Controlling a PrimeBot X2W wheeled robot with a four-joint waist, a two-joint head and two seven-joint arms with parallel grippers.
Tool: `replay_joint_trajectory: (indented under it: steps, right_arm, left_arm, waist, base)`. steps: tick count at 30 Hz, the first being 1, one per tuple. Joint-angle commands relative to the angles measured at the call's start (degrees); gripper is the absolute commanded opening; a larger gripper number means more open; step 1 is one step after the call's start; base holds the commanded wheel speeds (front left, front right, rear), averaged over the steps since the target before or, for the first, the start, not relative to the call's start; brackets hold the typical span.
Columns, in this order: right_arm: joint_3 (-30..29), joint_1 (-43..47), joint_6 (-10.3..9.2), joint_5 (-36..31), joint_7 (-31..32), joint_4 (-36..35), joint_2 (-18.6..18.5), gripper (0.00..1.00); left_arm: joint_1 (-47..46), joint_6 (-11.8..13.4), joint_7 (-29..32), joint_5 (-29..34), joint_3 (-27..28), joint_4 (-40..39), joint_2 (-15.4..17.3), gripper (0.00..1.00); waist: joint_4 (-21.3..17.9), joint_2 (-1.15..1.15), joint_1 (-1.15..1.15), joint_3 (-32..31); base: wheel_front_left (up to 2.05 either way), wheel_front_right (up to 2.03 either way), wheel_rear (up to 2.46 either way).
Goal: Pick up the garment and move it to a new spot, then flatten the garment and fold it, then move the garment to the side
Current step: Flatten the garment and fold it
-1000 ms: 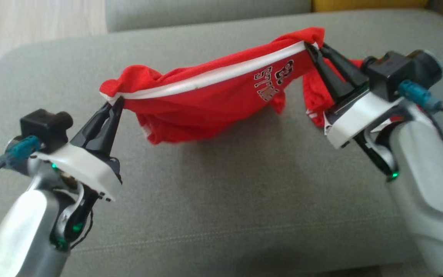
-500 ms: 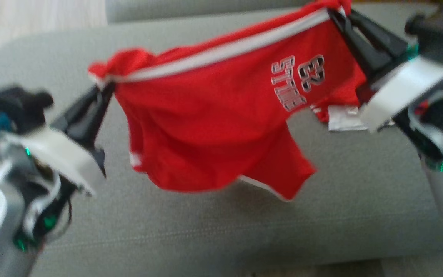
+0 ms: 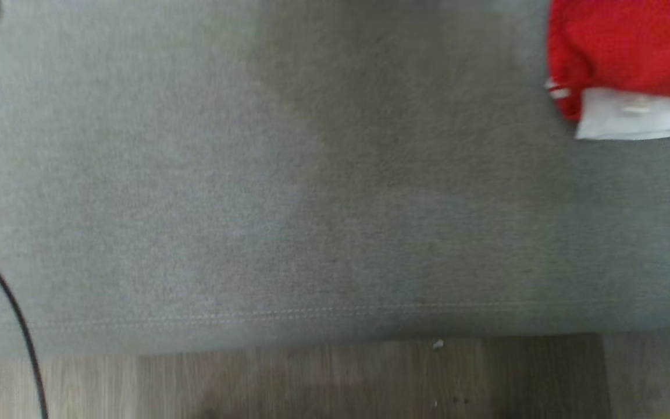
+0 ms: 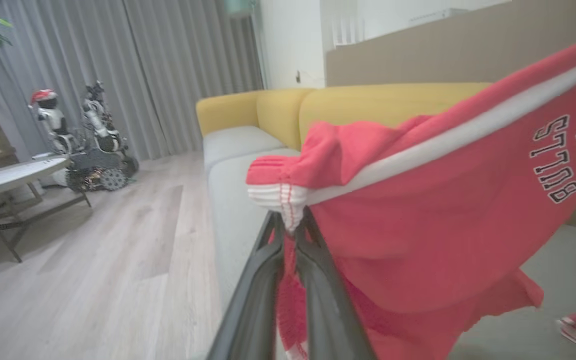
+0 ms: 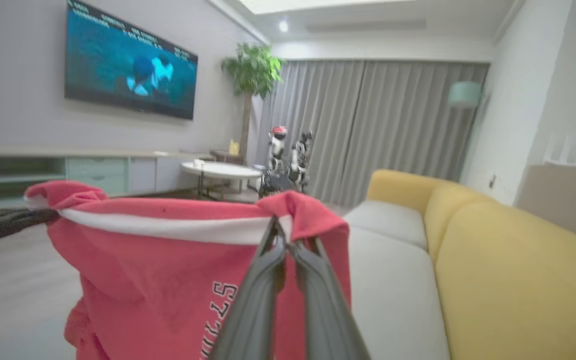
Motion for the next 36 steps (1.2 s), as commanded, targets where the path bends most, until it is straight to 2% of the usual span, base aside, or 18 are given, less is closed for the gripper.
replay_joint_trajectory:
  steps: [1, 3, 5, 10, 14, 19, 27, 31, 36]
  right_arm:
    - [-1.2, -2.4, 0.35, -1.3, -3.0, 0.6, 2.3, 0.00]
    - [-3.4, -4.1, 0.35, -1.9, -7.5, 5.8, 5.1, 0.00]
    - [-4.1, -4.4, 0.35, -0.7, -10.3, 13.0, 9.3, 0.00]
    - [-1.9, 0.1, 0.35, 3.3, -11.3, 22.2, 11.8, 0.00]
    - [2.4, 5.1, 0.35, 6.4, -8.8, 27.7, 12.3, 0.00]
    - [7.6, 10.5, 0.35, 11.8, -3.0, 30.5, 10.8, 0.00]
    - [14.4, 15.3, 0.35, 19.1, 7.1, 29.8, 5.0, 0.00]
    - [17.6, 17.0, 0.35, 21.2, 10.7, 28.5, 2.0, 0.00]
    - [22.1, 18.8, 0.35, 22.8, 14.2, 26.3, -1.7, 0.00]
  left_arm:
    - [-3.8, -0.1, -2.3, 1.2, 2.4, 1.0, 2.1, 0.00]
    - [-6.7, -1.0, -7.0, 3.1, 1.6, 5.9, 1.4, 0.00]
    - [-7.5, -2.6, -11.1, 2.5, 1.2, 12.5, 0.1, 0.00]
    - [-3.1, -4.6, -14.9, 1.9, -1.8, 20.5, -1.6, 0.00]
    - [2.8, -5.6, -16.5, 0.7, -4.0, 25.1, -1.9, 0.00]
    - [10.5, -6.1, -17.3, 0.3, -7.2, 28.7, -1.1, 0.00]
    - [18.2, -6.3, -18.4, 1.3, -11.2, 31.3, 0.4, 0.00]
    - [19.7, -5.1, -19.5, 6.0, -14.9, 31.7, 2.0, 0.00]
    - [21.7, -4.2, -20.4, 6.7, -16.1, 31.9, 2.0, 0.00]
  waist:
    - [2.3, 0.00, -0.02, 5.1]
    - [3.0, 0.00, -0.02, 5.7]
    - [3.1, 0.00, -0.02, 6.8]
    - [3.9, 0.00, -0.02, 7.6]
    - [4.0, 0.00, -0.02, 7.1]
    - [4.0, 0.00, -0.02, 4.9]
    - [3.7, 0.00, -0.02, 0.4]
    - [3.6, 0.00, -0.02, -1.3]
    - [3.4, 0.00, -0.02, -3.2]
  base:
    - [0.00, 0.00, 0.00]
    - [0.00, 0.00, 0.00]
    - [0.00, 0.00, 0.00]
    - [0.00, 0.00, 0.00]
    - [0.00, 0.00, 0.00]
    - [0.00, 0.00, 0.00]
    - [0.00, 0.00, 0.00]
    - [0.00, 0.00, 0.00]
    - [0.00, 0.00, 0.00]
